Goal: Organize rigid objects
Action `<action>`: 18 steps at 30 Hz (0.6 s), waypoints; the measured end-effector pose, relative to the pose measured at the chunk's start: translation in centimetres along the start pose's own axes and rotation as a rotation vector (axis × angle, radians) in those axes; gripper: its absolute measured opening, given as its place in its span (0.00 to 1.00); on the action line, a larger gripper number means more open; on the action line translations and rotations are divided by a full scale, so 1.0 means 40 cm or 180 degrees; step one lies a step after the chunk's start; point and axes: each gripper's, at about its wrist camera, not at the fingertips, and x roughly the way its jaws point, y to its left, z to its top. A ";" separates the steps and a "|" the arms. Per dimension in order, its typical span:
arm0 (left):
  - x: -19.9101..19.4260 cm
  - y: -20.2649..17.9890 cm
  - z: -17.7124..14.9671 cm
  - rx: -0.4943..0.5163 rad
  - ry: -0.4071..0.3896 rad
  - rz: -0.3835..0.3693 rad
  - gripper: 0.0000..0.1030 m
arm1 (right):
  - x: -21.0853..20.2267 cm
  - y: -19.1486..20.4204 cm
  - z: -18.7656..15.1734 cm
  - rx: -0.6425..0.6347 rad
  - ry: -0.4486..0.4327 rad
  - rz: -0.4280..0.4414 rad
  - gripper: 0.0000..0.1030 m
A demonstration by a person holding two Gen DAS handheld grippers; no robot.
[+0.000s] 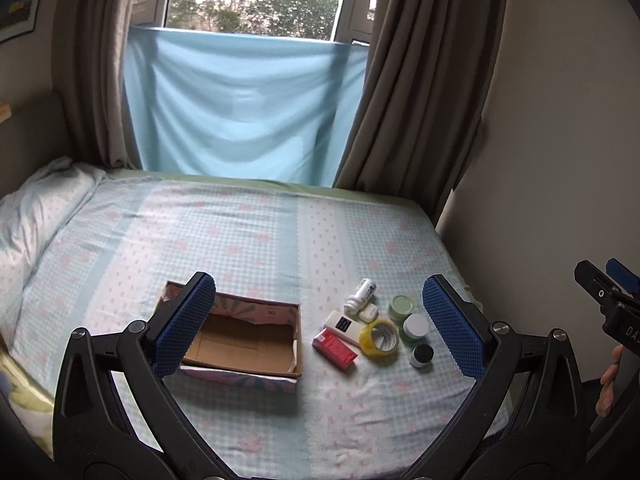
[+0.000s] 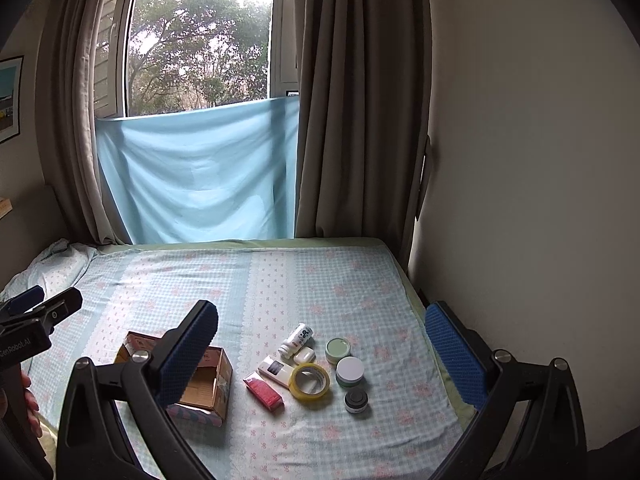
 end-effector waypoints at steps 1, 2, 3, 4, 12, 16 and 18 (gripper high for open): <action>0.025 -0.003 -0.004 -0.0018 0.0076 0.0026 1.00 | 0.019 -0.013 -0.004 -0.0028 0.0025 0.0002 1.00; 0.052 -0.009 -0.012 -0.0037 0.0173 0.0073 1.00 | 0.039 -0.027 -0.009 -0.0053 0.0047 0.0004 1.00; 0.078 -0.016 -0.023 -0.0057 0.0253 0.0120 1.00 | 0.062 -0.043 -0.015 -0.0072 0.0077 0.0012 1.00; 0.103 -0.024 -0.035 -0.0078 0.0323 0.0144 1.00 | 0.089 -0.060 -0.022 -0.0088 0.0122 0.0033 1.00; 0.330 -0.127 -0.163 -0.0350 0.0978 0.0316 1.00 | 0.353 -0.197 -0.089 -0.0078 0.0639 0.0200 1.00; 0.458 -0.177 -0.230 -0.0510 0.1338 0.0365 1.00 | 0.485 -0.231 -0.121 -0.0217 0.0842 0.0235 1.00; 0.523 -0.187 -0.262 -0.0647 0.1485 0.0403 1.00 | 0.549 -0.235 -0.137 -0.0325 0.0952 0.0278 1.00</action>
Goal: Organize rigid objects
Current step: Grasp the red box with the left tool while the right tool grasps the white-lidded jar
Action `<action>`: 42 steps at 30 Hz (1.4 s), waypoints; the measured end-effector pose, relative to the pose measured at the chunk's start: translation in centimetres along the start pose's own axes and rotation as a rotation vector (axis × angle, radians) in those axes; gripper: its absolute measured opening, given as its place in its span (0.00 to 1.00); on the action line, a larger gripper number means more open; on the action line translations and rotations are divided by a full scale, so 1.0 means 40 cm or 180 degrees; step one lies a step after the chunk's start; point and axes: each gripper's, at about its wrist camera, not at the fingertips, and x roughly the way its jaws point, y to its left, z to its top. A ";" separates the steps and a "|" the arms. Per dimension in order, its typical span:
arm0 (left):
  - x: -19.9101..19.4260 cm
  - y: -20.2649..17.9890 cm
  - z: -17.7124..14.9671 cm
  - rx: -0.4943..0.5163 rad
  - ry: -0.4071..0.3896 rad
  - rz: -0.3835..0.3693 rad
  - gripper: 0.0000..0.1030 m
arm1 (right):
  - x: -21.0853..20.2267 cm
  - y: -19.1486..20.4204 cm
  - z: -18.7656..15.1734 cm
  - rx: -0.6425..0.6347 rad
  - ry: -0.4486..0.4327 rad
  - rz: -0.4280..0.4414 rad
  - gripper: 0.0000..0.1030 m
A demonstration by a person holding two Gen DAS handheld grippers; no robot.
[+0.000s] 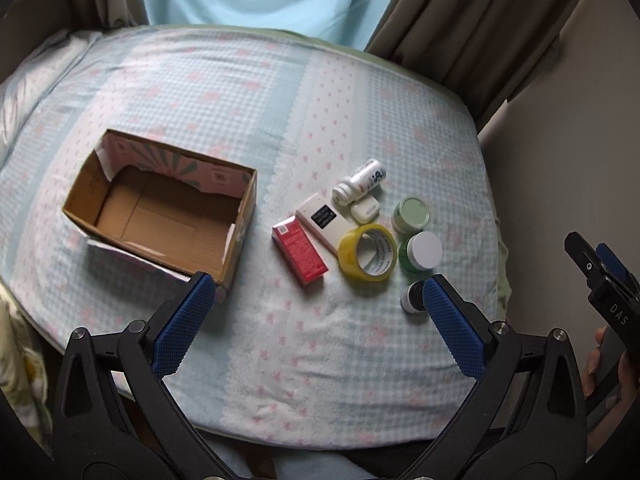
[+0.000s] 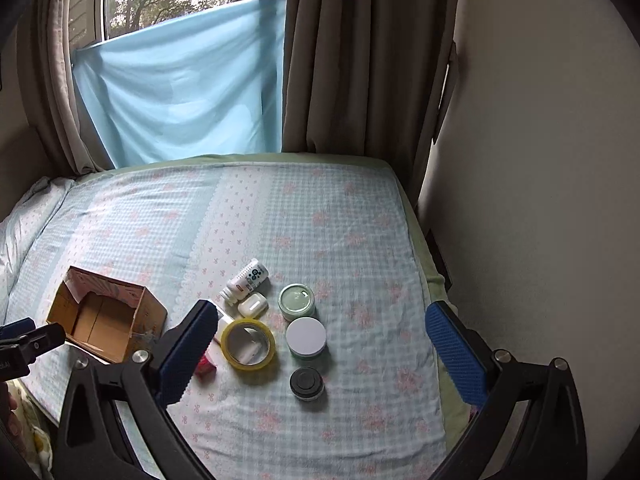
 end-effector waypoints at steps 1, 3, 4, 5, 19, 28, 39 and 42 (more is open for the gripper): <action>0.034 -0.007 -0.002 -0.0075 0.0082 0.0030 1.00 | 0.030 -0.004 0.001 -0.0050 0.0044 0.0007 1.00; 0.103 -0.014 -0.002 -0.0246 0.0253 0.0144 1.00 | 0.090 -0.014 0.000 -0.0136 0.0141 0.0041 1.00; 0.136 -0.013 -0.002 -0.0343 0.0336 0.0189 1.00 | 0.120 -0.017 -0.003 -0.0172 0.0196 0.0058 1.00; 0.168 -0.010 -0.002 -0.0434 0.0422 0.0220 1.00 | 0.150 -0.020 -0.007 -0.0218 0.0250 0.0075 1.00; 0.579 0.046 -0.011 -0.1328 0.1254 0.0720 0.95 | 0.566 -0.031 -0.122 -0.0554 0.1293 0.0280 1.00; 0.728 0.086 -0.017 -0.1571 0.1510 0.0941 0.89 | 0.719 0.029 -0.192 -0.1003 0.1629 0.0333 1.00; 0.792 0.127 -0.003 -0.1719 0.1695 0.0923 0.69 | 0.798 0.074 -0.218 -0.1472 0.1794 0.0275 0.99; 0.784 0.131 -0.004 -0.1691 0.1664 0.0888 0.62 | 0.820 0.084 -0.215 -0.1555 0.1876 0.0317 0.80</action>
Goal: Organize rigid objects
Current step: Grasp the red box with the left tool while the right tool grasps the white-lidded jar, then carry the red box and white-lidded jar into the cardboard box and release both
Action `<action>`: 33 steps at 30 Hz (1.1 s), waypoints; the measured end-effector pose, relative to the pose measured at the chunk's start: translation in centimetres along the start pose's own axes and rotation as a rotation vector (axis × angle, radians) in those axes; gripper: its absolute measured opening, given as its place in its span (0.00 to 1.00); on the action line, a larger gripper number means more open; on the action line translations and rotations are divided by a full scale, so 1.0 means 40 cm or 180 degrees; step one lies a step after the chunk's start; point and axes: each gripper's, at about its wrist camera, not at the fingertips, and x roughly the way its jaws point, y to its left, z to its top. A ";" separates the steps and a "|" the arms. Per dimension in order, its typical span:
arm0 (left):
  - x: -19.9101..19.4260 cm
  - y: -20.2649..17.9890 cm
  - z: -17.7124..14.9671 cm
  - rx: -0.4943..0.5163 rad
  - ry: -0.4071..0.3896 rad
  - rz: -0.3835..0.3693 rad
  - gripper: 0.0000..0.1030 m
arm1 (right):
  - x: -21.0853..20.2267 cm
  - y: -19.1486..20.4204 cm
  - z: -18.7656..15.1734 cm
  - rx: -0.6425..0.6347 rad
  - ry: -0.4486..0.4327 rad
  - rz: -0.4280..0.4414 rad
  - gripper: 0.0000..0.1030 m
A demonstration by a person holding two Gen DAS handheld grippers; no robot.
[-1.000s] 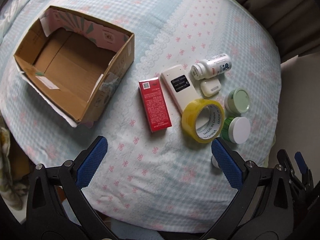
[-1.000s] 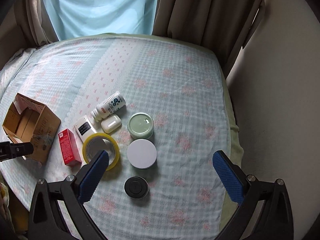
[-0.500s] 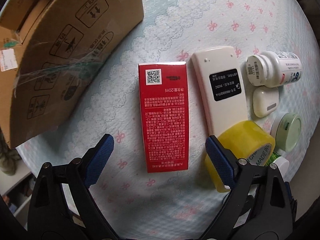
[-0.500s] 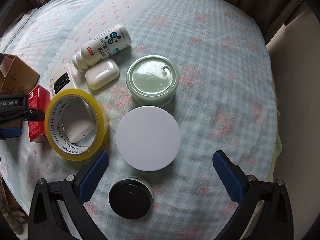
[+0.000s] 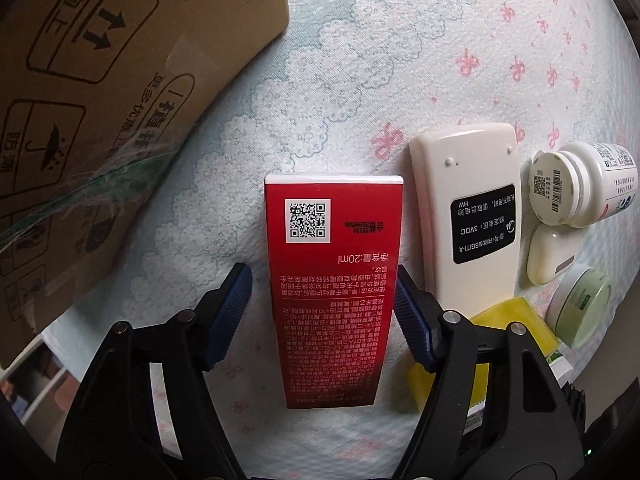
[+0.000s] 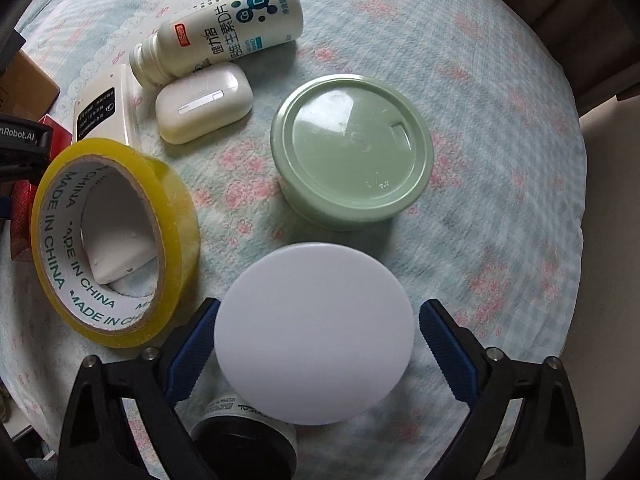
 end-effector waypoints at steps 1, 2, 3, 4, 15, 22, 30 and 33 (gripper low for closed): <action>-0.003 0.002 -0.003 0.0039 -0.0006 0.0025 0.54 | 0.007 -0.001 0.005 -0.0005 0.0039 0.0057 0.71; -0.007 0.003 -0.007 0.0086 -0.0029 0.0017 0.52 | 0.012 -0.003 0.008 0.0015 0.0071 0.0156 0.66; -0.013 0.005 -0.010 0.0113 -0.0054 -0.0031 0.45 | 0.013 -0.005 0.010 0.0045 0.0083 0.0170 0.65; -0.018 0.007 -0.013 0.0128 -0.0067 -0.0076 0.36 | 0.012 -0.007 0.011 0.0073 0.0079 0.0173 0.65; -0.076 0.009 -0.029 0.0422 -0.0146 -0.0279 0.36 | -0.005 -0.009 -0.014 0.0267 0.0035 0.0085 0.65; -0.190 -0.034 -0.074 0.0872 -0.0308 -0.0490 0.36 | -0.083 -0.049 -0.053 0.0622 -0.0065 0.0092 0.65; -0.347 -0.006 -0.121 0.1242 -0.0459 -0.0750 0.36 | -0.289 -0.055 -0.023 0.0814 -0.0388 0.0067 0.65; -0.420 0.033 -0.117 0.1416 -0.0526 -0.0840 0.36 | -0.375 -0.039 -0.006 0.0845 -0.0567 0.0080 0.65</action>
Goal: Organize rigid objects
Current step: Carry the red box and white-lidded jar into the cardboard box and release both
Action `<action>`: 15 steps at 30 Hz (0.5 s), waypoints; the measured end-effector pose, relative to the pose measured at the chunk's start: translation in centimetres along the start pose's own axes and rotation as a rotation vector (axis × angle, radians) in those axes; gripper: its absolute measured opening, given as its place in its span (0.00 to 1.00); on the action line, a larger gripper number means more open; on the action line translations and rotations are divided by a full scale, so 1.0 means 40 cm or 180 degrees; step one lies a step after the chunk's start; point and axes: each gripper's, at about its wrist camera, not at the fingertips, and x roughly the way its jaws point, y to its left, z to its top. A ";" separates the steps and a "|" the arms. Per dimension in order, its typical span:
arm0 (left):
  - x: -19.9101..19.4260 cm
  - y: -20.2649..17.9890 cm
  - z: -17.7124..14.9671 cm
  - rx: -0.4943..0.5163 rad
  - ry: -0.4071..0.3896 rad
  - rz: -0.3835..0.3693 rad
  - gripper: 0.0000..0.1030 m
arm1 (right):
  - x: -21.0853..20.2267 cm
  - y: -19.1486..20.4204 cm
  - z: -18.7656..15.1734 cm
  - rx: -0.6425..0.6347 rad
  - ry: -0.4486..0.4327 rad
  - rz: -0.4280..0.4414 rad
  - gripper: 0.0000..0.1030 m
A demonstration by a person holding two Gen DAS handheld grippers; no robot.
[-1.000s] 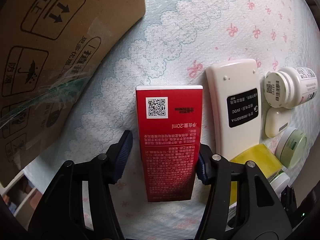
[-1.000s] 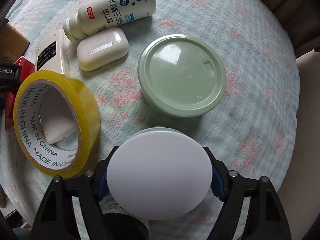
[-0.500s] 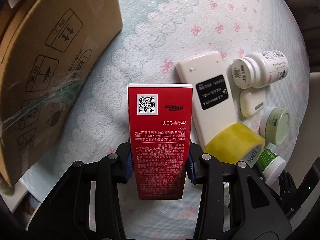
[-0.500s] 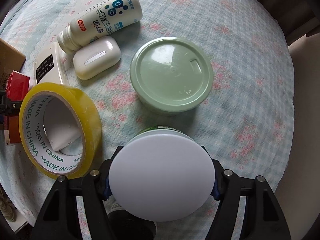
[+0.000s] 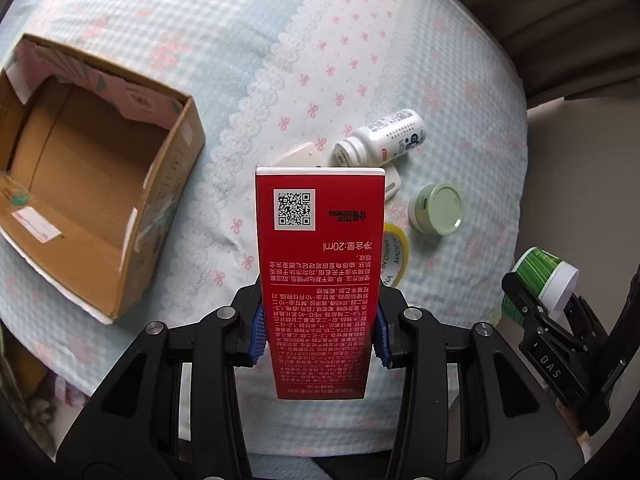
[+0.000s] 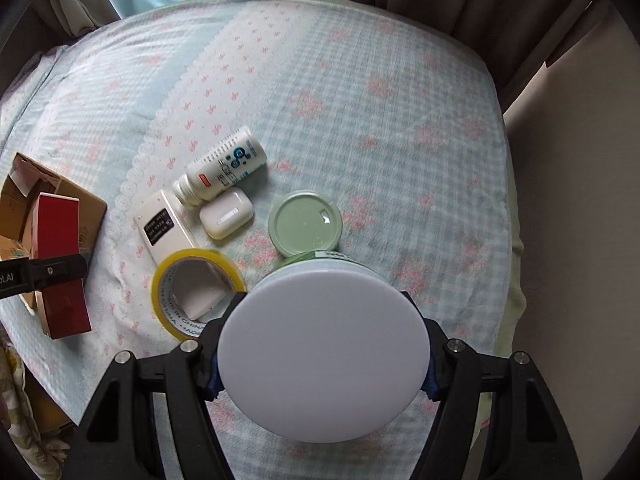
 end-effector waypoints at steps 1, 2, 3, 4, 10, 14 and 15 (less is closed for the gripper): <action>-0.030 0.001 0.001 0.0092 -0.0026 -0.0008 0.36 | -0.034 0.015 0.006 0.0004 -0.0058 0.0012 0.65; -0.050 -0.004 0.001 0.0201 -0.0056 -0.0012 0.36 | -0.066 0.030 0.010 0.0005 -0.0115 0.0017 0.65; -0.071 -0.004 0.003 0.0314 -0.0086 -0.0007 0.36 | -0.102 0.049 0.012 0.0007 -0.0166 0.0024 0.65; -0.100 0.002 0.003 0.0409 -0.0110 -0.0001 0.36 | -0.132 0.064 0.012 0.0015 -0.0212 0.0044 0.65; -0.243 0.096 0.023 0.0800 -0.0136 -0.0046 0.36 | -0.257 0.225 0.024 0.0052 -0.0407 0.0256 0.65; -0.317 0.216 0.052 0.1068 -0.0171 -0.0004 0.36 | -0.337 0.365 0.032 0.0149 -0.0549 0.0467 0.65; -0.335 0.251 0.062 0.1116 -0.0169 0.0006 0.36 | -0.350 0.400 0.033 0.0204 -0.0565 0.0498 0.65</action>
